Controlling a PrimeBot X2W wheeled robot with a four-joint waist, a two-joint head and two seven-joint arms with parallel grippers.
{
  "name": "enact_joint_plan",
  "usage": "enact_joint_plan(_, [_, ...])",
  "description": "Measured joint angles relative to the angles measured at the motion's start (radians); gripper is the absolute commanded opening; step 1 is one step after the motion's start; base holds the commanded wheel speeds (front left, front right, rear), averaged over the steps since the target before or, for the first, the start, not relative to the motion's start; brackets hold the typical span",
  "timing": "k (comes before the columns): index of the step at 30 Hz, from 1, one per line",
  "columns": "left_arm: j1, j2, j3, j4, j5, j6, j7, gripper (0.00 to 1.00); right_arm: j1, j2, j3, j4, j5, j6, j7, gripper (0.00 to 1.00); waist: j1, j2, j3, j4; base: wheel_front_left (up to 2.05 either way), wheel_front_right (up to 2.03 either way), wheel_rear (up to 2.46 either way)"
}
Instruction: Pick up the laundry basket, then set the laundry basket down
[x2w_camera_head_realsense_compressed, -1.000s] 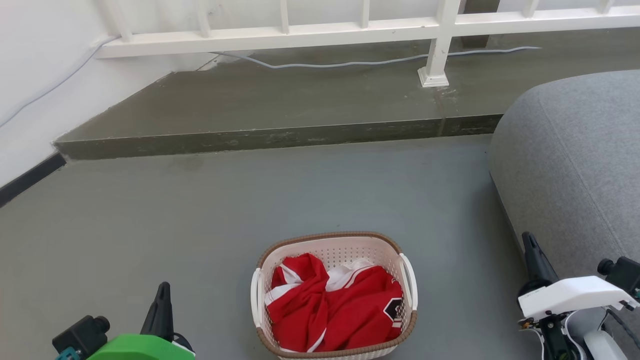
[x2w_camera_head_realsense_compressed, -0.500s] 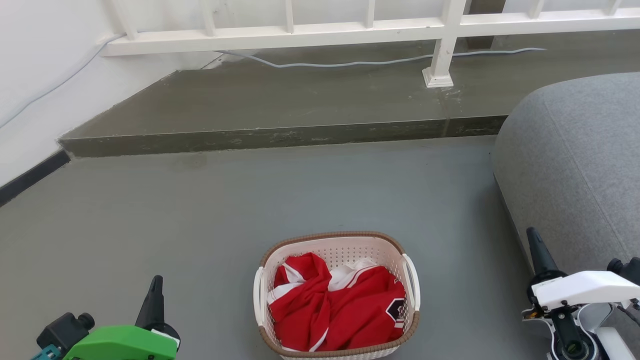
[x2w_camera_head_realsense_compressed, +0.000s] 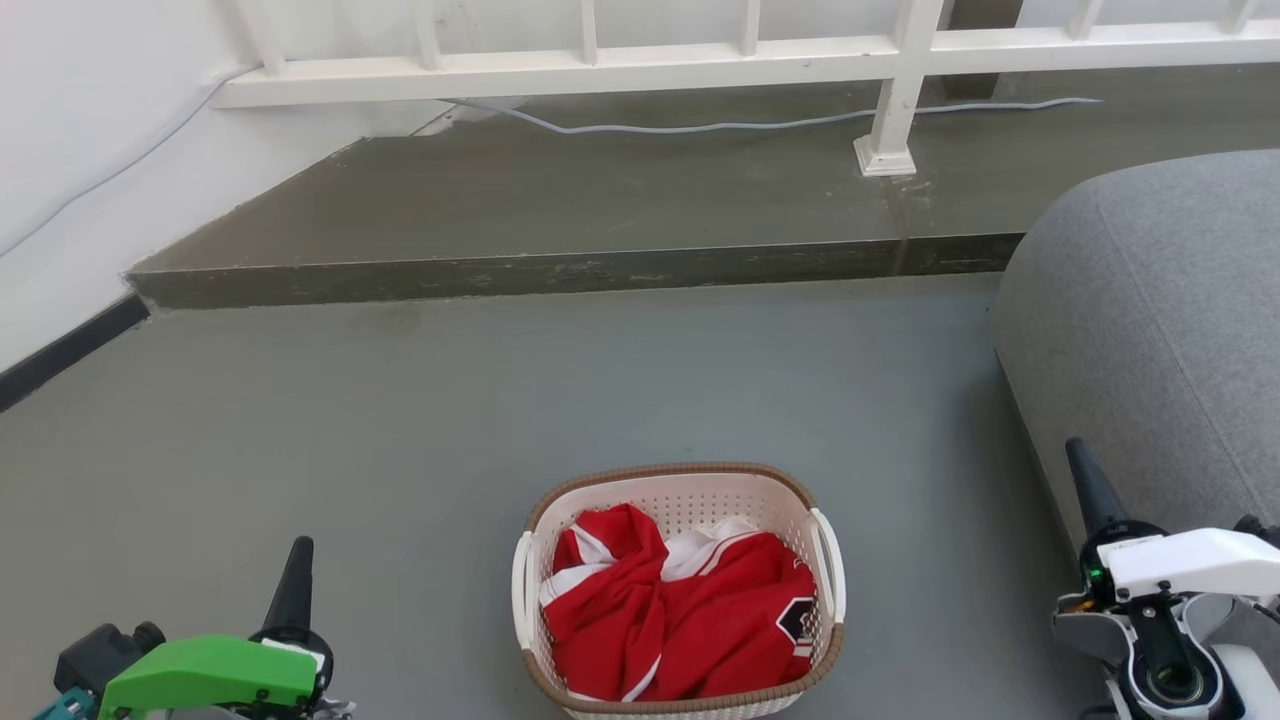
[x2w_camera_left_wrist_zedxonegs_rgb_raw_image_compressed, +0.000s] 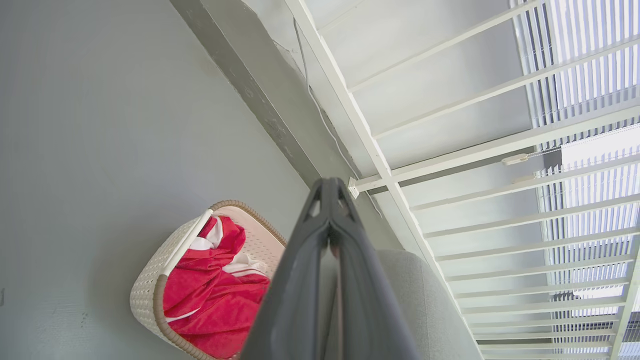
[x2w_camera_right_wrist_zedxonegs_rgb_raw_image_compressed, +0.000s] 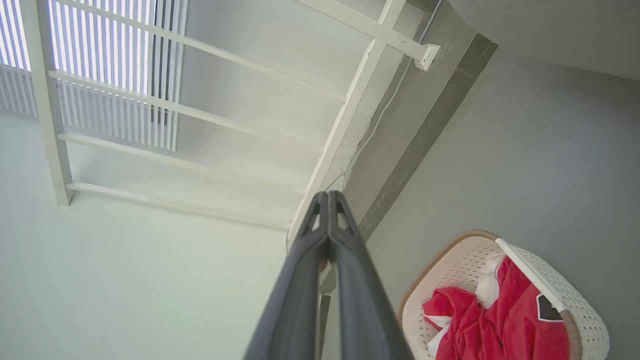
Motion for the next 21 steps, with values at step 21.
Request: enact_joint_plan(21, [-0.046,0.007,0.049,0.040,-0.288,-0.061,0.055,0.00,-0.042,0.023,-0.070,0.030,0.266,0.053,0.060,0.00,0.0000,0.0000,0.001,0.017,0.00,0.00,0.00])
